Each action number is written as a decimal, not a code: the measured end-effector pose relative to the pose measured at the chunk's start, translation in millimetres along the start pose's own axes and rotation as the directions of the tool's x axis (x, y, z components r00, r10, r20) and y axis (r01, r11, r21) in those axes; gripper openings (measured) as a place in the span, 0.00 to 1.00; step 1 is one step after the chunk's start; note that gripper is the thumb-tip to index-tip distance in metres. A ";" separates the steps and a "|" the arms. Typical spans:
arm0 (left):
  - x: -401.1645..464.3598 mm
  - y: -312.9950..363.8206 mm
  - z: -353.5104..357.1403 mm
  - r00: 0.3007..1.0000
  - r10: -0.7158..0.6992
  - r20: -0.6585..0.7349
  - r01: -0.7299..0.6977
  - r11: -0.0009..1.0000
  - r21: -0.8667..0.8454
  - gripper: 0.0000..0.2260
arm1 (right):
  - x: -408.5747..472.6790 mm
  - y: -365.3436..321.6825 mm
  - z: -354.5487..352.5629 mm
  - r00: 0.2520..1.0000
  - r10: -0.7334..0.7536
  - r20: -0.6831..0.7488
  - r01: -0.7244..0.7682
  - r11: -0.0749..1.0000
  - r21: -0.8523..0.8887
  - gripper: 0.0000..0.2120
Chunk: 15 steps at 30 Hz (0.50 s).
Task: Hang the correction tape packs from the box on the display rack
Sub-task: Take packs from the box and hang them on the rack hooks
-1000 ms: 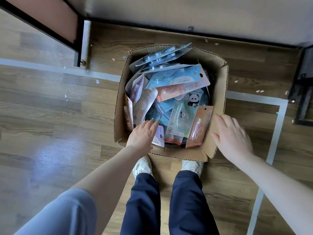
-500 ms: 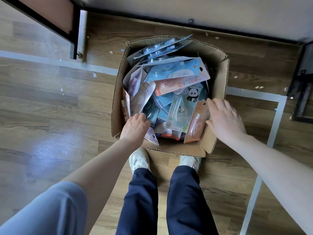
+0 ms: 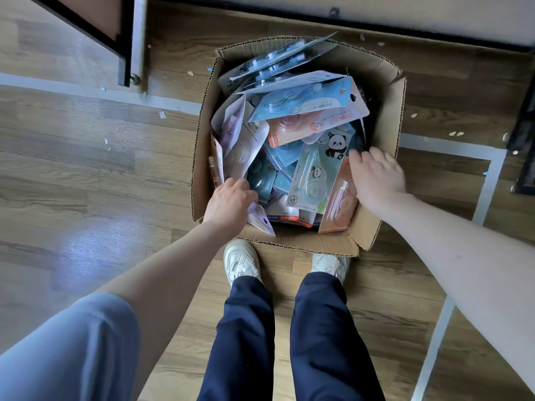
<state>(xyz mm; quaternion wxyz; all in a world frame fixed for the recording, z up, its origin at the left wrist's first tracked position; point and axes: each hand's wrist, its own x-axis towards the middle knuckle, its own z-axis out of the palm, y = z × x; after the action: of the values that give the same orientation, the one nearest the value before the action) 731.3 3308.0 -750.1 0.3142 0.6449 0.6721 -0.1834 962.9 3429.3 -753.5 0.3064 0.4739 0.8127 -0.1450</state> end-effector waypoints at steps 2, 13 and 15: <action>-0.2 -1.1 -1.8 1.000 0.004 -0.011 -0.004 1.000 -0.015 0.09 | -0.8 1.3 -1.2 1.000 -0.018 -0.001 0.018 1.000 -0.017 0.20; -6.1 -11.2 -26.3 0.996 0.014 0.093 0.003 0.983 -0.183 0.06 | -20.5 21.3 -21.1 0.975 -0.176 0.134 0.140 0.959 0.246 0.09; -10.3 -11.4 -30.6 0.994 -0.009 0.106 0.035 0.970 -0.239 0.06 | -24.4 19.4 -23.9 0.978 -0.142 0.154 0.082 0.936 0.343 0.08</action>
<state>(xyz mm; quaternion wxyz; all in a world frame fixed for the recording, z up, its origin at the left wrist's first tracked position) 714.1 3319.0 -722.6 0.4227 0.5841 0.6791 -0.1374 979.8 3435.1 -718.5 0.2835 0.4571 0.7717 -0.3393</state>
